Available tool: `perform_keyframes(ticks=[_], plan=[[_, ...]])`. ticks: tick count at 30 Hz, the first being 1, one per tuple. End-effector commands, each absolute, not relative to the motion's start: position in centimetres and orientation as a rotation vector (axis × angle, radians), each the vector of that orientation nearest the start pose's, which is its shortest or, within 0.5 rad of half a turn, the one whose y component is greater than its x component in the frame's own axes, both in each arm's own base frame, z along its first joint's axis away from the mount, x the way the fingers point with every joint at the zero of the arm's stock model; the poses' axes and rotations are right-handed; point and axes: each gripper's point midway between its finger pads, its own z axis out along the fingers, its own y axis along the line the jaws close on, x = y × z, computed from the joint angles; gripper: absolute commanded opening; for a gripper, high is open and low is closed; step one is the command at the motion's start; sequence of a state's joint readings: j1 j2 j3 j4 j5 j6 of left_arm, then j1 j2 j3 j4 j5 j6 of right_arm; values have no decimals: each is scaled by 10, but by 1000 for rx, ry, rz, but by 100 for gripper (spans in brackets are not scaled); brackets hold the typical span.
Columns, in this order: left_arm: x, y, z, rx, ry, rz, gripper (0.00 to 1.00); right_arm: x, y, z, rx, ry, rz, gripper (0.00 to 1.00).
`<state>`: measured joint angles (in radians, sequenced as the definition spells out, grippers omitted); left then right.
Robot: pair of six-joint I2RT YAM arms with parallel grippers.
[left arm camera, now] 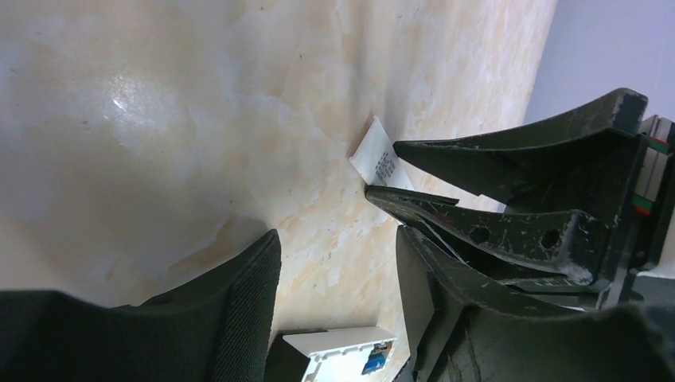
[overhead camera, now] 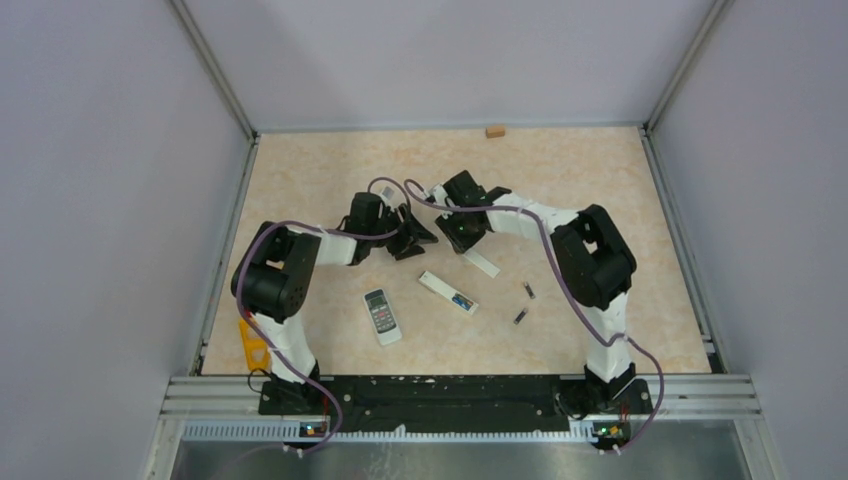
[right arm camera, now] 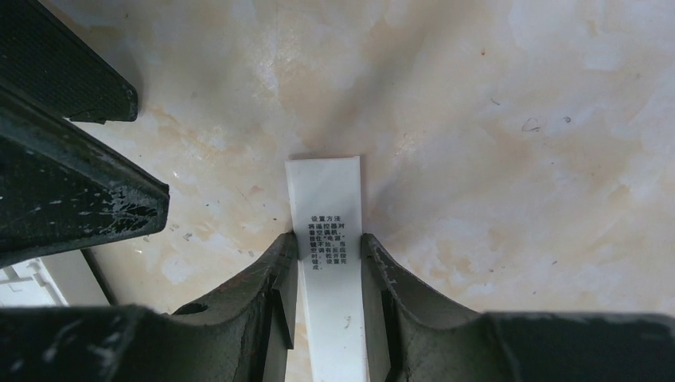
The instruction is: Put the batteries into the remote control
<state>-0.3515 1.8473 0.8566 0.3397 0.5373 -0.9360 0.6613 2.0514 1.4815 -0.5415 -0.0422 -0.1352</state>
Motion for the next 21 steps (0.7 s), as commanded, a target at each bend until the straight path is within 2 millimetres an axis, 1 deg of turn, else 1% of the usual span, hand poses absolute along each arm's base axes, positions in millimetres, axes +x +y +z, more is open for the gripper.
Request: perform_keyframes(ticks=[1,4,6,12,21], plan=[[369,-265,66,-295,2353,-1307,58,350,295,37,-1085,2378,295,29],[369,-268,68,-275,2344,-1329,58,346,302,53,-1100,2313,363,30],[369,-269,69,-263,2339,-1345,58,343,303,58,-1115,2293,386,31],[365,-273,66,-286,2346,-1393,56,339,303,58,-1126,2284,406,31],[357,-282,62,-309,2372,-1434,52,337,311,74,-1105,2223,471,32]])
